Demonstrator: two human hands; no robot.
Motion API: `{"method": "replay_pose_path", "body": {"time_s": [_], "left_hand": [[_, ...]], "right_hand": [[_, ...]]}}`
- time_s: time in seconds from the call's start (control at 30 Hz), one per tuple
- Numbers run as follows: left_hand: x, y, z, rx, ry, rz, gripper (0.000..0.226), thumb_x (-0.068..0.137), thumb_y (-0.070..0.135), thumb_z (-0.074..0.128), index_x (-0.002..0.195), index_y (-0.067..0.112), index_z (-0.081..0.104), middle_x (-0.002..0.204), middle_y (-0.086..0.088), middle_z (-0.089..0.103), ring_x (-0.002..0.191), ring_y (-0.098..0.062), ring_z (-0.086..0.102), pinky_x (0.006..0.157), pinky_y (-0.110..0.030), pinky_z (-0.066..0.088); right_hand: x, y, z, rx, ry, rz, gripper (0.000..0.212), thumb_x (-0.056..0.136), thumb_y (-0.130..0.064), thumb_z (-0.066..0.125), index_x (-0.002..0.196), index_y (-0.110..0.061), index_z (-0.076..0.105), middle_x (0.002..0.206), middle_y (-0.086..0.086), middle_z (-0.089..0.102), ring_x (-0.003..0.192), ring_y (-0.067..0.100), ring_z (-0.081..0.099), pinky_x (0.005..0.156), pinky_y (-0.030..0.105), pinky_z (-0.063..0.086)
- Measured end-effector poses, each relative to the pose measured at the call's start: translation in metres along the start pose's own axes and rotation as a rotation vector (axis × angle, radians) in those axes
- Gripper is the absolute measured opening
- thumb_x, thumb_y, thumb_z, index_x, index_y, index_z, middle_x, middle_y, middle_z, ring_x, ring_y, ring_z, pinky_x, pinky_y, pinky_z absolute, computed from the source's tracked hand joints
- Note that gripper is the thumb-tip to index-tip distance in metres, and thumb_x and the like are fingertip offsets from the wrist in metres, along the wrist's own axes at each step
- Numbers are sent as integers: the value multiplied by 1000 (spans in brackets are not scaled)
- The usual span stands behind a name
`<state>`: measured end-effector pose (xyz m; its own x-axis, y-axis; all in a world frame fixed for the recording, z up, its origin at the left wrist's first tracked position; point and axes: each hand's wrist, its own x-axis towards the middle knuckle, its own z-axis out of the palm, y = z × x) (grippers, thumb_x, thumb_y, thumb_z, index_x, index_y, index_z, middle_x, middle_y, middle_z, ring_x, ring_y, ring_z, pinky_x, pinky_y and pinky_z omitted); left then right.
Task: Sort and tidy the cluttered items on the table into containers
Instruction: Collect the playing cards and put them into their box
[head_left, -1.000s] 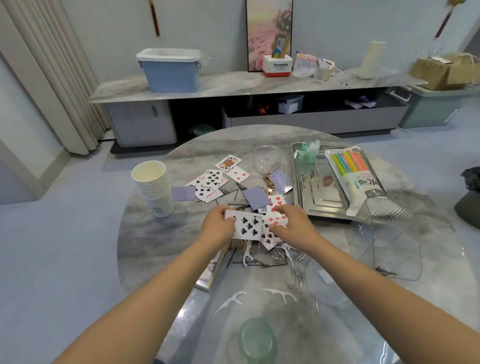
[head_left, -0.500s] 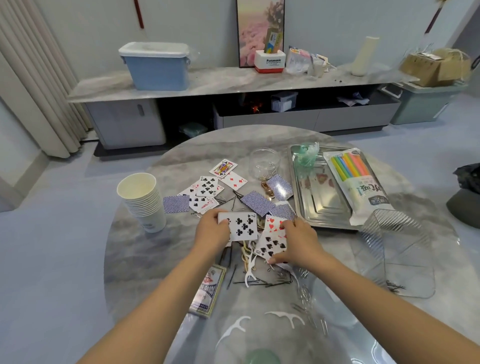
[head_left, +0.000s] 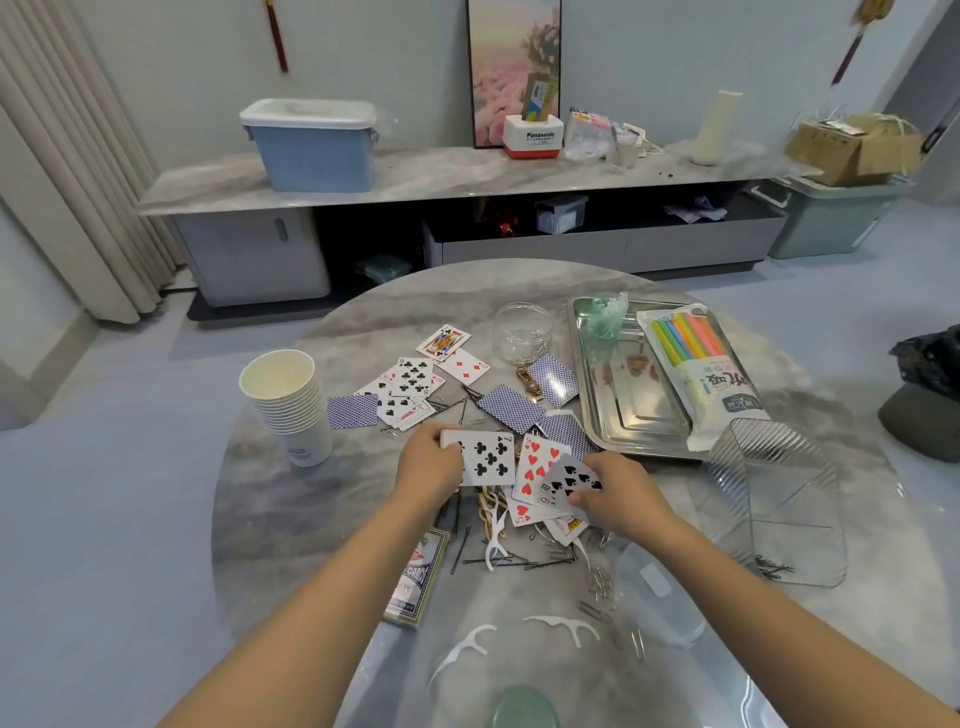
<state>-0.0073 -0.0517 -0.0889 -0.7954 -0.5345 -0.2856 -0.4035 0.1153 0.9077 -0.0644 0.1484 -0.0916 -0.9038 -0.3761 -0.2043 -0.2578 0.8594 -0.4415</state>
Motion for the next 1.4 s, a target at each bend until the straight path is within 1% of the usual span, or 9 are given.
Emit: {"method": "replay_pose_path", "body": {"time_s": [0.17,0.43,0.57,0.83,1.0,1.1,1.23,1.3,1.4], "left_hand": [[1,7,-9,-15,52,12,27,92,2,40,112,11,57,101,-4,59,76,-11,54,49,-17,38],[1,8,-14,-18,70,11,26,93,5,42,114,14,55,105,-5,60,83,-18,56,55,-22,42],[3,9,-17,-9,72,9,25,94,6,42,114,15,53,106,-6,60,79,-16,56,54,-22,43],[1,9,-16,-7,71,13,29,94,5,40,119,13,53,108,-6,59,79,-15,54,51,-20,39],[3,8,-17,7,74,23,30,93,5,41,120,11,55,109,-9,62,82,-19,58,51,-21,42],[3,8,-18,9,77,24,30,93,6,42,120,12,54,110,-8,62,88,-23,61,54,-22,44],[4,8,-16,-2,80,22,30,94,6,42,121,11,53,108,-7,62,87,-22,60,56,-23,45],[3,9,-15,-5,80,24,29,94,6,42,121,11,54,108,-7,62,87,-22,60,55,-23,45],[0,9,-15,-12,82,26,28,95,6,42,120,12,53,110,-8,61,85,-20,58,53,-23,42]], "right_hand": [[20,-24,-19,-478,-104,-302,29,88,-20,58,115,-11,58,122,2,49,115,20,41,94,30,38],[52,-49,-7,-921,-412,-557,43,80,-26,70,120,-18,59,155,-7,20,144,23,7,110,43,30],[50,-41,-5,-827,-288,-565,55,76,-32,74,125,-21,53,140,-1,38,127,22,31,103,35,31],[38,-17,-7,-451,-169,-469,60,75,-17,74,125,-23,42,126,-4,46,115,16,39,94,30,40],[28,-14,-10,-403,-184,-335,34,78,-30,73,104,-16,57,102,-2,52,93,14,48,74,24,37],[20,-10,-20,-96,-154,-143,20,78,-24,74,87,-15,59,90,0,62,84,18,58,63,25,42],[8,-9,-13,280,-11,66,17,82,-20,71,92,-18,57,85,-2,63,68,7,57,50,19,36],[7,-11,0,273,34,88,19,83,-20,70,97,-16,59,91,0,64,70,8,55,52,19,37],[6,-10,17,95,59,35,37,83,-20,68,117,-11,58,114,5,57,99,18,54,80,25,41]]}}
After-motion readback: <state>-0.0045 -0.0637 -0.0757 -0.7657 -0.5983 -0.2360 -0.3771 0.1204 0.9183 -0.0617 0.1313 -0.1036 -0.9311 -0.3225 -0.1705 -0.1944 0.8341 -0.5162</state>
